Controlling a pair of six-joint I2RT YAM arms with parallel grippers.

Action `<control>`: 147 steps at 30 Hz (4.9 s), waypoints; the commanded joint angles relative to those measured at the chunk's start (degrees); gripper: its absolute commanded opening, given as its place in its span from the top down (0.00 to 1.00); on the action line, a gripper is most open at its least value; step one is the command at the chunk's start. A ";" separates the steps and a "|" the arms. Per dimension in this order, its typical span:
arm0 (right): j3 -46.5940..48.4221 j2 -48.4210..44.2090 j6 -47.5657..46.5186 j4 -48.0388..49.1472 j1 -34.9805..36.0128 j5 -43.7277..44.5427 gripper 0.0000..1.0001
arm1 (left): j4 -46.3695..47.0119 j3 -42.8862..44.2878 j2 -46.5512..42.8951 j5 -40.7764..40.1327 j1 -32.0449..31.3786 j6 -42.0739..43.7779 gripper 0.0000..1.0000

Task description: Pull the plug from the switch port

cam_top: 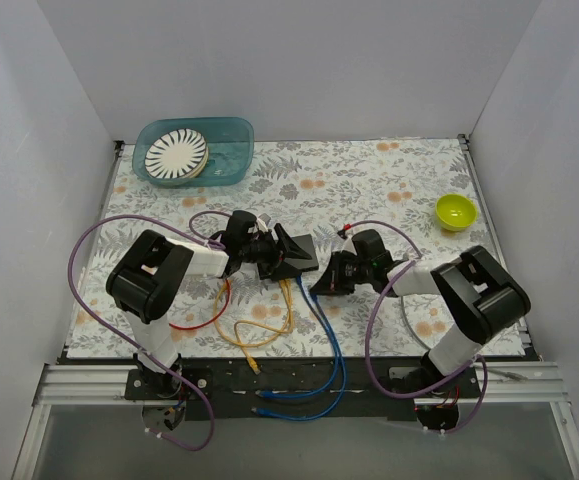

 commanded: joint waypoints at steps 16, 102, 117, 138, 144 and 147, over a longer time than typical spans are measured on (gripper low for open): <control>3.88 -20.17 -9.54 -18.15 -8.08 13.44 0.43 | -2.63 -1.40 -6.44 -8.11 1.26 1.88 0.36; 0.90 13.67 17.53 23.01 1.35 0.67 0.71 | -13.53 -3.77 -11.11 -7.24 6.18 6.97 0.37; -0.24 20.97 29.40 42.18 1.35 1.03 0.63 | -13.35 -5.88 -11.55 -5.83 6.18 7.41 0.37; 1.44 19.75 25.90 38.85 1.52 -1.87 0.99 | -13.09 -6.41 -12.51 -4.51 6.18 8.29 0.37; -2.25 12.19 17.11 28.40 1.52 -2.40 0.99 | -12.30 -5.36 -14.27 -5.83 6.18 7.85 0.37; -3.92 10.69 14.03 25.14 1.52 -2.22 0.99 | -10.55 -5.70 -14.01 -6.01 6.18 6.80 0.36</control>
